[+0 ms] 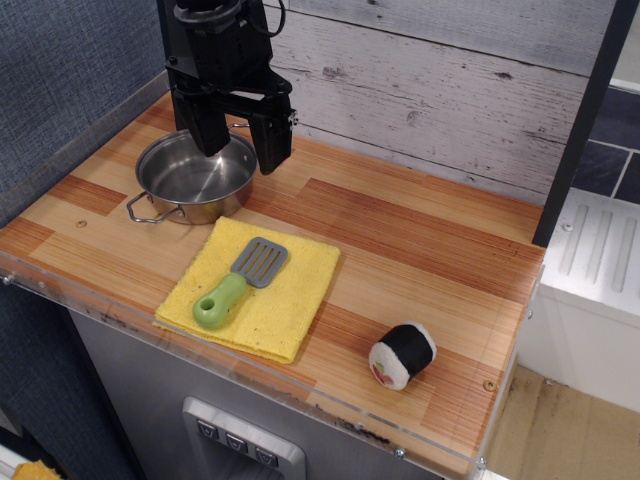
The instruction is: Put the sushi roll into the pot.
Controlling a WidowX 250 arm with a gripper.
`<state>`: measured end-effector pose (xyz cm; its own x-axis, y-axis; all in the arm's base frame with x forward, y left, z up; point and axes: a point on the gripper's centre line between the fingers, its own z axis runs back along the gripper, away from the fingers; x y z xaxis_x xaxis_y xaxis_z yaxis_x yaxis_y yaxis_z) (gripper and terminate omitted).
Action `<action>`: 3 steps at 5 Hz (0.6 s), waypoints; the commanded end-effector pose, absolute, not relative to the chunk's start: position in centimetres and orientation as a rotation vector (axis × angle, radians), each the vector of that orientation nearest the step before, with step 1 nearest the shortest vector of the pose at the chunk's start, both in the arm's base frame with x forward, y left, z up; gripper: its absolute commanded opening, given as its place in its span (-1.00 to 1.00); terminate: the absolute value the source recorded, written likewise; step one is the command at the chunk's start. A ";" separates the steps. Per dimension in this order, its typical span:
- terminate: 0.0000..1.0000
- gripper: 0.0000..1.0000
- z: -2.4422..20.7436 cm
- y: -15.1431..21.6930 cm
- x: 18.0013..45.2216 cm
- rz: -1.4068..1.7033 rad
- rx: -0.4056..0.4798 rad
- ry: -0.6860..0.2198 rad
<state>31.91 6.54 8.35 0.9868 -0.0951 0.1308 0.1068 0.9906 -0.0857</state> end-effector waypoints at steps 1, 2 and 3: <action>-1.00 1.00 8.4 6.5 31.9 -0.102 -0.093 -0.127; -1.00 1.00 8.3 2.4 30.1 -0.222 -0.085 -0.129; -1.00 1.00 8.5 -2.1 27.2 -0.353 -0.067 -0.142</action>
